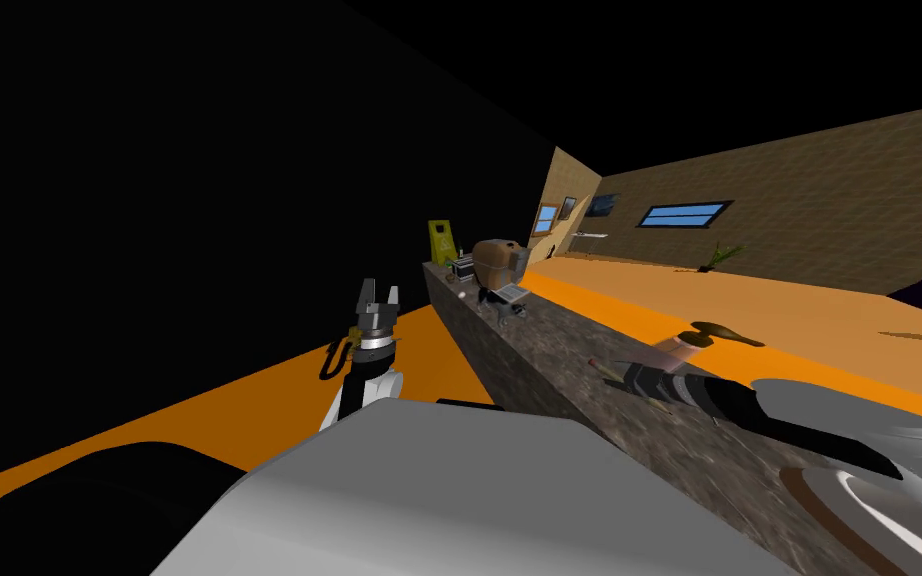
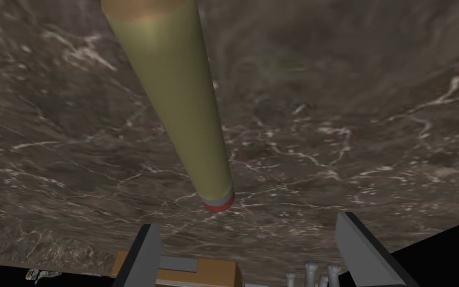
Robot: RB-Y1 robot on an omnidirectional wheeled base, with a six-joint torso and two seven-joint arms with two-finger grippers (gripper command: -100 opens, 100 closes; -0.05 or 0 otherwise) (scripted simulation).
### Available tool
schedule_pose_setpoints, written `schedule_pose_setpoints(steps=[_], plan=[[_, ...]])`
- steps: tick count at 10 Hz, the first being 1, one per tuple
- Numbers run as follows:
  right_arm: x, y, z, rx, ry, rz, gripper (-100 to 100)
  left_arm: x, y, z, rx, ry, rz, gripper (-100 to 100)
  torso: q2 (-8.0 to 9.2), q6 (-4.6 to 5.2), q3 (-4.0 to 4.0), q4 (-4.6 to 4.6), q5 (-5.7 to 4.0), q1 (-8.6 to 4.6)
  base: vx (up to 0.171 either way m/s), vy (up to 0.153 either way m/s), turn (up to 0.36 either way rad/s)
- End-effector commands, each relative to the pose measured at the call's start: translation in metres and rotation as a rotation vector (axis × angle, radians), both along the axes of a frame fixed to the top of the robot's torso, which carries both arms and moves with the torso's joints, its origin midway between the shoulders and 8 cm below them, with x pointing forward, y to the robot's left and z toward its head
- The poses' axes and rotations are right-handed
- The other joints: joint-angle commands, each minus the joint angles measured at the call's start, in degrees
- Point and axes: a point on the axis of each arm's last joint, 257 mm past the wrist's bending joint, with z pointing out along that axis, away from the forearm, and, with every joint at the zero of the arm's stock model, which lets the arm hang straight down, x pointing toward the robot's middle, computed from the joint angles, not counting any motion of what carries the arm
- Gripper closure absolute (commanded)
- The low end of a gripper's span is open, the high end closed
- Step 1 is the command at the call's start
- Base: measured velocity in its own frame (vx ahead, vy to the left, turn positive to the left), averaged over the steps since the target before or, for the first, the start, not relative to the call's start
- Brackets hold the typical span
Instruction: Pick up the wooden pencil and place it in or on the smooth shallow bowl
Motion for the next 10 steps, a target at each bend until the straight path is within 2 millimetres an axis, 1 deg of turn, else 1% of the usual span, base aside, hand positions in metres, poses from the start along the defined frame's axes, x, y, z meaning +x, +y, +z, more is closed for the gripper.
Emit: schedule_pose_setpoints(steps=[1, 2, 3, 4, 5, 6, 10], plan=[[-0.019, -0.015, -0.008, -0.025, 0.051, -0.003, -100, 0.000, 0.000, 0.000, 0.000, 0.000, 0.000, 0, 0.00, 0.00, 0.00, 0.00, 0.00, 0.00, -0.023, -0.093, 0.197], [-0.034, -0.025, -0.014, -0.042, 0.093, -0.006, -100, 0.000, 0.000, 0.000, 0.000, 0.000, 0.000, 0, 0.03, 0.00, 0.01, 0.00, 0.00, 0.07, -0.070, -0.074, 0.235], [-0.024, -0.019, -0.012, -0.032, 0.068, -0.003, -100, 0.000, 0.000, 0.000, 0.000, 0.000, 0.000, 0, 0.14, -0.01, 0.07, 0.03, 0.02, 0.14, -0.029, -0.030, 0.077], [-0.025, -0.019, -0.013, -0.033, 0.073, -0.003, 0, 0.000, 0.000, 0.000, 0.000, 0.000, 0.000, 0, 0.07, 0.04, 0.04, 0.02, 0.05, 0.31, 0.000, 0.000, 0.000], [-0.016, -0.013, -0.018, -0.030, 0.074, -0.011, -100, 0.000, 0.000, 0.000, 0.000, 0.000, 0.000, 0, -0.01, 0.03, 0.00, 0.00, 0.09, 0.42, -0.046, -0.026, 0.043], [-0.017, -0.013, -0.018, -0.031, 0.076, -0.011, -100, 0.000, 0.000, 0.000, 0.000, 0.000, 0.000, 0, 0.07, 0.01, 0.04, 0.01, 0.08, 0.38, -0.050, -0.030, 0.035], [0.002, 0.000, -0.026, -0.031, 0.076, -0.024, -100, 0.000, 0.000, 0.000, 0.000, 0.000, 0.000, 0, 0.12, 0.03, 0.07, 0.03, 0.06, 0.31, -0.048, -0.040, 0.031]])
